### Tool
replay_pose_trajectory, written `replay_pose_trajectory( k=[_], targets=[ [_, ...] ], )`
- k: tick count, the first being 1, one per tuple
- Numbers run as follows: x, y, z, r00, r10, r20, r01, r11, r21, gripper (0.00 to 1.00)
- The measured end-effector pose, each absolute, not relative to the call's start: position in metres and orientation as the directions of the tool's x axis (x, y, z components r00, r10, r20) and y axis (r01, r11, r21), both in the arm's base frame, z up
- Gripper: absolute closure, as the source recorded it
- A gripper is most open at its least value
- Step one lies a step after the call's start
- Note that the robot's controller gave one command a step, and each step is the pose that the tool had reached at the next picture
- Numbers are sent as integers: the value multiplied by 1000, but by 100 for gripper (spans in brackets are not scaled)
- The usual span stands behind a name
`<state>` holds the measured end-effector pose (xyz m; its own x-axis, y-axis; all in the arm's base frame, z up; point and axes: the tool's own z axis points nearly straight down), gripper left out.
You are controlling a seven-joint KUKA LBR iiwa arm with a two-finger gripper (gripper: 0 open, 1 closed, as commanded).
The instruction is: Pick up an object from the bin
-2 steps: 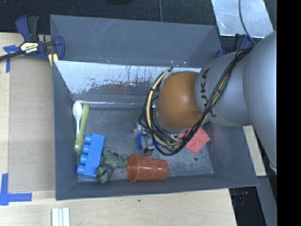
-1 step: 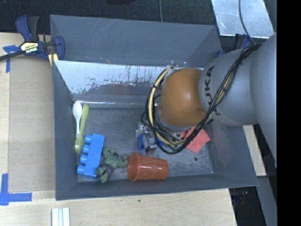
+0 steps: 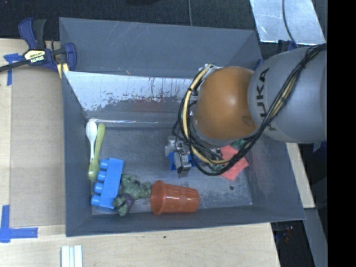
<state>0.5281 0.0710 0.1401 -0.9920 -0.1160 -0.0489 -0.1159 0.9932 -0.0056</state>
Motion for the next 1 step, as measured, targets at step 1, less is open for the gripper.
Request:
replay_pose_trajectory(
  k=[1],
  targets=[
    [528,71,166,-992,-115,-50,-115,993,-6,100]
  ],
)
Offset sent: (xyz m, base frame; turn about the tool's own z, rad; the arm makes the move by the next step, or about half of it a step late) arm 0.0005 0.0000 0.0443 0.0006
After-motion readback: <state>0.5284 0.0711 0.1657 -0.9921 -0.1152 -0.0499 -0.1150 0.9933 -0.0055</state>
